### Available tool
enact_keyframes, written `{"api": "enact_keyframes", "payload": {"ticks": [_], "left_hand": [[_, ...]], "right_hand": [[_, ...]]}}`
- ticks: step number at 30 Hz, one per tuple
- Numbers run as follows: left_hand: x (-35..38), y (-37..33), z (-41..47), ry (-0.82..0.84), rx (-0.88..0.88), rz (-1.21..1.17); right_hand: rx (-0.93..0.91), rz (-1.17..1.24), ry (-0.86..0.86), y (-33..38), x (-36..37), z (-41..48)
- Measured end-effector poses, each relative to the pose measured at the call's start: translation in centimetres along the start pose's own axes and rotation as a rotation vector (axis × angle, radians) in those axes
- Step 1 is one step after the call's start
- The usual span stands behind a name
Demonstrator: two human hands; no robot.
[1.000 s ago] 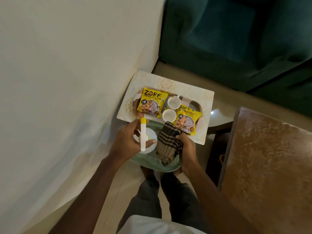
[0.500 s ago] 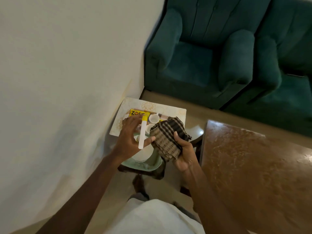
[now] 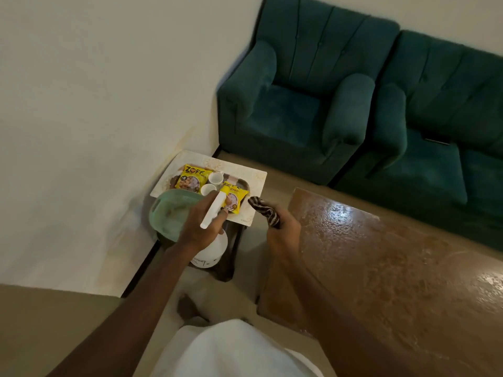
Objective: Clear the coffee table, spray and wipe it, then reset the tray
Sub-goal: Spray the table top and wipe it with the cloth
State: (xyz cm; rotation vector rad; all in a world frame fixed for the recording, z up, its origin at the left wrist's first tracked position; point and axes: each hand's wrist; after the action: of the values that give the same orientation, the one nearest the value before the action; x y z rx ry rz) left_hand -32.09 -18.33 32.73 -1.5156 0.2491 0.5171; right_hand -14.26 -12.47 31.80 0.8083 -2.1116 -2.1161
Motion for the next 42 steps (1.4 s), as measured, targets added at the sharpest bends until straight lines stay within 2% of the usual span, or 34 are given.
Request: {"api": "enact_keyframes", "payload": {"ticks": [2, 7, 16, 25, 36, 42], "left_hand": [[1.4, -1.4, -1.2, 0.007, -0.016, 0.022], [4.7, -3.9, -4.4, 0.060, -0.026, 0.053], [11.0, -7.1, -12.1, 0.099, 0.053, 0.033], [20.0, -11.6, -19.6, 0.245, 0.044, -0.008], [35.2, -21.1, -25.0, 0.437, 0.136, 0.007], [46.5, -26.6, -27.1, 0.395, 0.105, -0.036]], "right_hand": [[-0.073, -0.126, -0.018, -1.5, -1.9, -1.0], [-0.133, -0.242, -0.074, -3.3, -5.4, -4.6], [-0.153, -0.226, -0.088, -7.0, -10.2, -14.7], [-0.118, -0.325, -0.148, -11.0, -16.8, -25.6], [-0.127, -0.407, -0.327, -16.5, -32.5, -37.2], [-0.064, -0.396, -0.387, -21.6, -43.8, -44.5]]}}
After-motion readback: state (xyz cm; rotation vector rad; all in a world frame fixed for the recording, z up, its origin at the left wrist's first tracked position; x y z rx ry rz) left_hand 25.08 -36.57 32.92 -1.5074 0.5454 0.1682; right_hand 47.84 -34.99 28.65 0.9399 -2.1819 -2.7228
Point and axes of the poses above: each hand's wrist, its own z-axis towards the middle knuckle, its own x-axis out of the palm, y = z × x, and after that the axes turned 13 degrees about y, right-handed
